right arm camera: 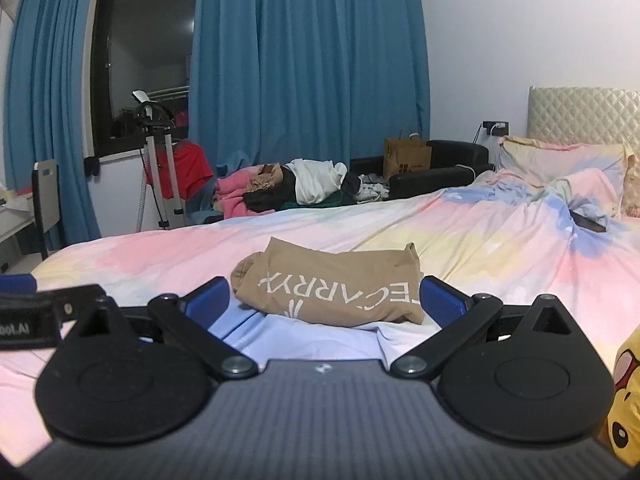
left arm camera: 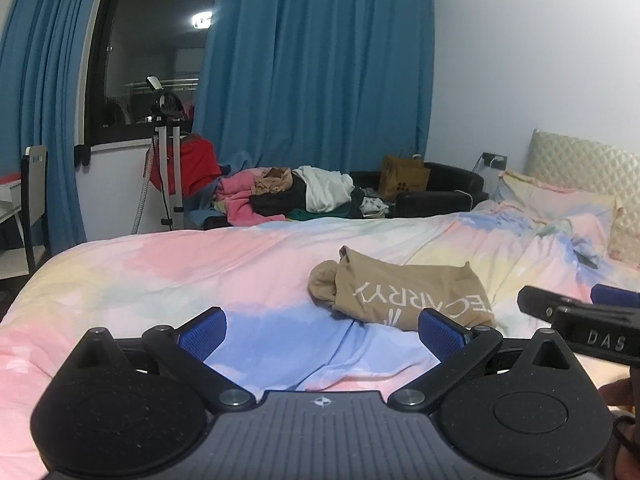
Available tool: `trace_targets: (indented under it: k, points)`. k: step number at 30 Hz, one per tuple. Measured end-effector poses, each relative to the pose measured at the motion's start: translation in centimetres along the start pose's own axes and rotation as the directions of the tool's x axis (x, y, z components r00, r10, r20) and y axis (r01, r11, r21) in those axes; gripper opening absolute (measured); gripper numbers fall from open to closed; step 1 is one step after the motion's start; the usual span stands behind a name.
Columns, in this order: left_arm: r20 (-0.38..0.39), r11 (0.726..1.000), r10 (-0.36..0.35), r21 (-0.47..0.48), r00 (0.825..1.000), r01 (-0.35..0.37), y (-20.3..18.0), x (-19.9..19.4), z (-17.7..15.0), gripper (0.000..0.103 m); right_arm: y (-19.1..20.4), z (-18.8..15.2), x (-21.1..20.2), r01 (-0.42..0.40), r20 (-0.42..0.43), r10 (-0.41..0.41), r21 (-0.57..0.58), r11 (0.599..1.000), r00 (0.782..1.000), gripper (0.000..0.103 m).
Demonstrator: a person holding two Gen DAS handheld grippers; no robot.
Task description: Fold clothes
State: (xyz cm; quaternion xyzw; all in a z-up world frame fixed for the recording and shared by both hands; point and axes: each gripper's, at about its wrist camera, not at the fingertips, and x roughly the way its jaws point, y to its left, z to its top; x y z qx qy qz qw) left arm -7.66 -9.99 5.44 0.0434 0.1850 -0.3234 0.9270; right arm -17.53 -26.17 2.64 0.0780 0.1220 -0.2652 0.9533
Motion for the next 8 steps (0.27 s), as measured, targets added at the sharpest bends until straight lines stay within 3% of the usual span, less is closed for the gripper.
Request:
trace_targets:
  k: [8]
  points:
    - [0.001,1.000,-0.015,0.000,1.000,0.015,-0.13,-0.02,-0.05,0.103,0.56,-0.18,0.22,0.021,-0.012,-0.021,-0.028,0.999,1.000,0.103]
